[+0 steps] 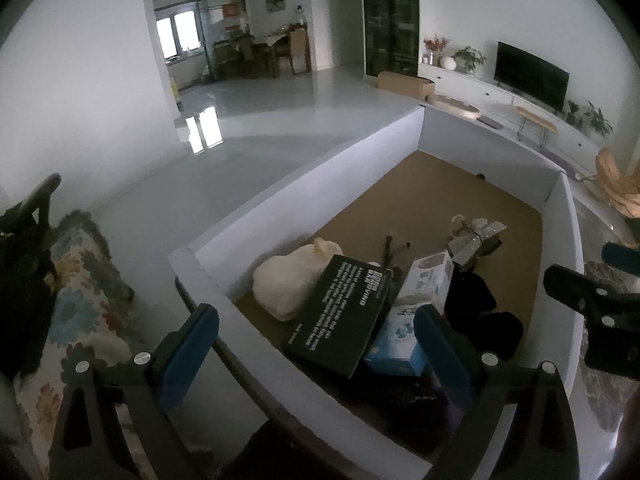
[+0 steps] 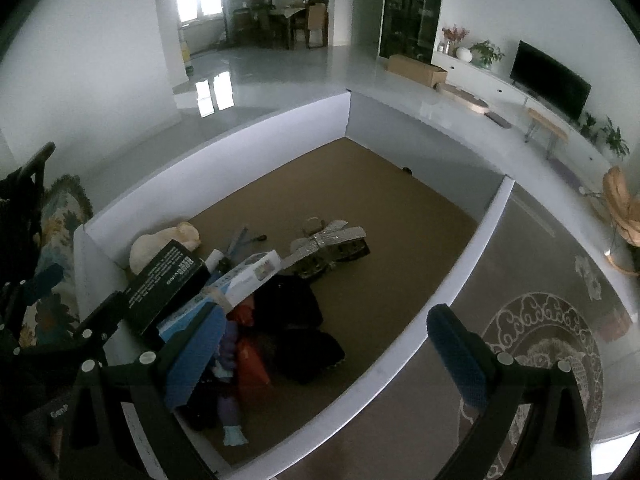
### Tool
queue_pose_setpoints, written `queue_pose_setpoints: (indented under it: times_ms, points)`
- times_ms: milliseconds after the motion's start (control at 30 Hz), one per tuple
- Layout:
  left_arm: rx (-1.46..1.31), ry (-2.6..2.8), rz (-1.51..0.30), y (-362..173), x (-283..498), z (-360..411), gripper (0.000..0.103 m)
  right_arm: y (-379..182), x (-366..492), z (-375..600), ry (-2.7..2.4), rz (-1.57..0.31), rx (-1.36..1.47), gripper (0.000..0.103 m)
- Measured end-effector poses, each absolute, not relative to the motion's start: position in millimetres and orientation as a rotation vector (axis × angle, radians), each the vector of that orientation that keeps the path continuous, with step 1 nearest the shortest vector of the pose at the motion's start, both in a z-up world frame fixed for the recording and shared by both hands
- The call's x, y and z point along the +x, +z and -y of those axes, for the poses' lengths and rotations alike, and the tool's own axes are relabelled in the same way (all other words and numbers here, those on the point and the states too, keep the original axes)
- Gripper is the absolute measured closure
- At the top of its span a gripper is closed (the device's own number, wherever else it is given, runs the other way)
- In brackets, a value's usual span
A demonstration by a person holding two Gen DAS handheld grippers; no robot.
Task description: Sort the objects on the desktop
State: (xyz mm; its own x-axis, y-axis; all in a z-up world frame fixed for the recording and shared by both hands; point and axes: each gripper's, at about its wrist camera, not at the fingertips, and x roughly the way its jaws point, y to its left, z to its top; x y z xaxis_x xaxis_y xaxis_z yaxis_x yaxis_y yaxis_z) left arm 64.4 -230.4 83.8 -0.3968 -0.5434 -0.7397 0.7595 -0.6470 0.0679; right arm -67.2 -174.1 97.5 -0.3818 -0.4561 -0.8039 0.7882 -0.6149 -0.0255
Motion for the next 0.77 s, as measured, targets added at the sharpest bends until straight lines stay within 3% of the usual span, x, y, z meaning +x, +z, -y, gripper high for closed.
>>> queue_pose_setpoints:
  times_ms: [767]
  points:
    - [0.880, -2.214, -0.435, 93.6, 66.3, 226.9, 0.003, 96.3, -67.8, 176.0, -2.049, -0.532, 1.006, 0.002]
